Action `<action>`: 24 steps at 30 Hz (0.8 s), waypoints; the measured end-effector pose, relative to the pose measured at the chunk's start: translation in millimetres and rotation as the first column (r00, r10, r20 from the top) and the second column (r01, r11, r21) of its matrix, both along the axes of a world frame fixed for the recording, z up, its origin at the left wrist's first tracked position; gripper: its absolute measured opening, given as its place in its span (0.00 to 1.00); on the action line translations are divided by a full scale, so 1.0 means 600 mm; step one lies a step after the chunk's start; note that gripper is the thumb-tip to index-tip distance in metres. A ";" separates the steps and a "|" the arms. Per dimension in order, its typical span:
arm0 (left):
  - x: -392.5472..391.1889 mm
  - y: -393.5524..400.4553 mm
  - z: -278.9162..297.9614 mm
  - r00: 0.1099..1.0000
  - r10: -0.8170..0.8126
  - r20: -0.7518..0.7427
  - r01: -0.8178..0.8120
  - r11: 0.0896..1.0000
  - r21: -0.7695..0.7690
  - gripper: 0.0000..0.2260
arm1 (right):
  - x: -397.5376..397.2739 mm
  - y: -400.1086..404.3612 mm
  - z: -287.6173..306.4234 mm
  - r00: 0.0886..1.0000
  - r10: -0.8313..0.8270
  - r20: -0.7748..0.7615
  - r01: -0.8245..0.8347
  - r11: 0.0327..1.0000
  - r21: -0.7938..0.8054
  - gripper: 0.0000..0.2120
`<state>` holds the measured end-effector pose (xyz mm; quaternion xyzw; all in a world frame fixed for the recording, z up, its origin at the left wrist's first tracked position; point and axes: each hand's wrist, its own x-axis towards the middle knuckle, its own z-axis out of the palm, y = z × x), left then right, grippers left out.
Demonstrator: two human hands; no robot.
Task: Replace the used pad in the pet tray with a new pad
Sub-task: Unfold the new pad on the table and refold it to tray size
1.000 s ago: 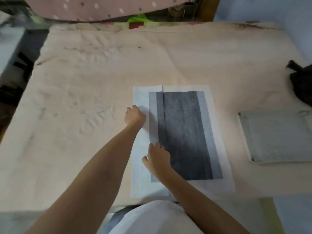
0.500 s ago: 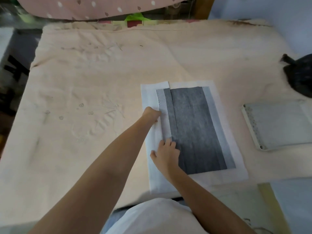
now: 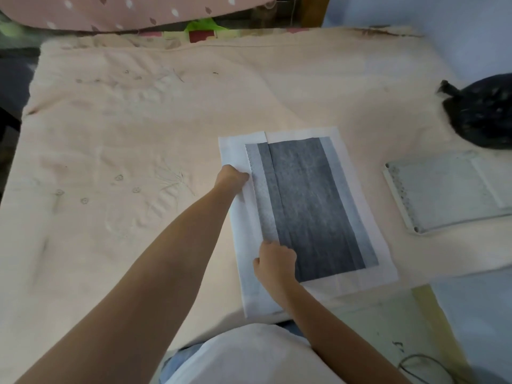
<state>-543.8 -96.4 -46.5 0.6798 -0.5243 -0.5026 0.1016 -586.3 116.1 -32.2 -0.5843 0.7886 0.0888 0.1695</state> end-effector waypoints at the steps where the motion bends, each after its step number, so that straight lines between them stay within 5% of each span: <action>1: 0.001 -0.002 -0.002 1.000 0.012 -0.003 -0.012 1.000 -0.002 0.07 | -0.001 0.009 0.003 1.000 -0.001 0.013 0.001 1.000 0.018 0.09; 13: 0.032 -0.025 0.041 0.964 0.191 -0.186 -0.199 0.980 -0.022 0.08 | 0.029 0.005 0.068 0.960 0.136 0.244 -0.118 0.989 -0.086 0.09; 24: 0.279 -0.021 0.069 0.895 0.381 -0.231 -0.412 0.905 -0.104 0.10 | 0.201 -0.029 0.101 0.820 0.417 0.393 -0.412 0.906 -0.101 0.05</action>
